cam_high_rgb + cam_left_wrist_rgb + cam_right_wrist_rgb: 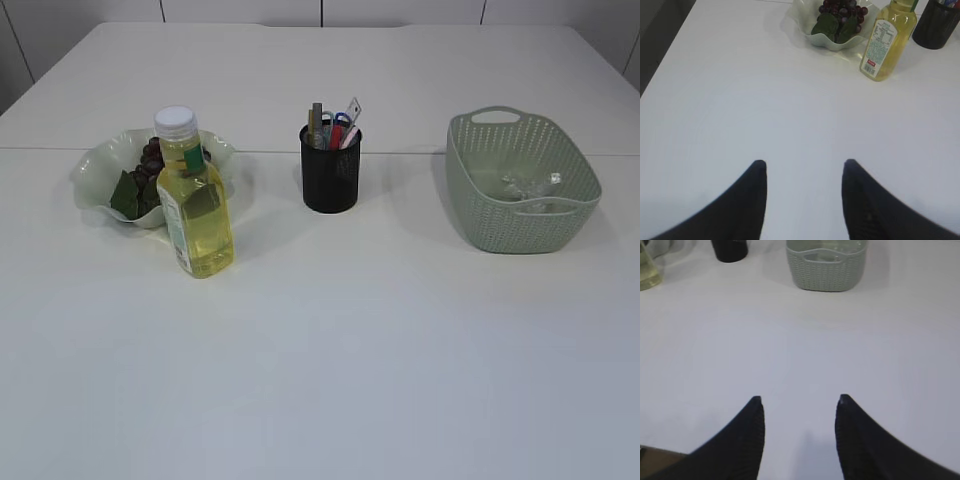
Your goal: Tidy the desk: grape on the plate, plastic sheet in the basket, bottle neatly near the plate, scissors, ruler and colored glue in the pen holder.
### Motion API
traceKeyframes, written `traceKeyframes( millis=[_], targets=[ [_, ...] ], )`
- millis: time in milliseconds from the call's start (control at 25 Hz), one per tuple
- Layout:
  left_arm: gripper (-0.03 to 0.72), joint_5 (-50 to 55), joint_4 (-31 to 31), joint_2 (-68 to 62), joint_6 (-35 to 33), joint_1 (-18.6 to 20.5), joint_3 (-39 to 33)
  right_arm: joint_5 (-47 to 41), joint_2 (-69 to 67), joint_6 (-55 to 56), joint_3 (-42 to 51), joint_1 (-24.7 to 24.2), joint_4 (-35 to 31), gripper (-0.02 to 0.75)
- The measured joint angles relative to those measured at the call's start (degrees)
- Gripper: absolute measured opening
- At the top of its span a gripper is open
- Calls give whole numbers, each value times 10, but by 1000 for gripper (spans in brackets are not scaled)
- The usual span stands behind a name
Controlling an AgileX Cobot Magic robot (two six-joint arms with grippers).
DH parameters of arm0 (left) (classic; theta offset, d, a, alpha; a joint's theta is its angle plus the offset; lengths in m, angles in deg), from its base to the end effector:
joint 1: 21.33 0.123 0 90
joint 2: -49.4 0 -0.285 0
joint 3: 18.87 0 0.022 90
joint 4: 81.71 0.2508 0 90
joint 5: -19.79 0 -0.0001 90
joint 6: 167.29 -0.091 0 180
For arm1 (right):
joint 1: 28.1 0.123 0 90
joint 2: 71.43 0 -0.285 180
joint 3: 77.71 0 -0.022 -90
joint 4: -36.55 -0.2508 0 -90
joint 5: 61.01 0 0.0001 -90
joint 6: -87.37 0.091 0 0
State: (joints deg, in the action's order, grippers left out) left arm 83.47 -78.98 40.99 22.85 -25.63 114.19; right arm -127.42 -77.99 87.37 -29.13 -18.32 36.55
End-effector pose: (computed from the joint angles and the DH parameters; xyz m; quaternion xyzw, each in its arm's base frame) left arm -0.0083 0.0045 0.2812 -0.0456 0.8603 -0.0402 0.5061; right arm -0.0122 -0.0021 0.2693 -0.0744 0.8695 0.0416 0.4865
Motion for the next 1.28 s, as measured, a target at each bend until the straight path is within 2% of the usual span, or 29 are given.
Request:
traceKeyframes(
  millis=[120, 360, 1280],
  targets=[
    [351, 0, 0, 0, 0, 0, 0, 0, 0, 0, 0, -50, 0, 377],
    [351, 0, 0, 0, 0, 0, 0, 0, 0, 0, 0, -99, 0, 377],
    [321, 0, 0, 0, -17, 0, 0, 1, 0, -62, 0, -103, -9, 377]
  ],
)
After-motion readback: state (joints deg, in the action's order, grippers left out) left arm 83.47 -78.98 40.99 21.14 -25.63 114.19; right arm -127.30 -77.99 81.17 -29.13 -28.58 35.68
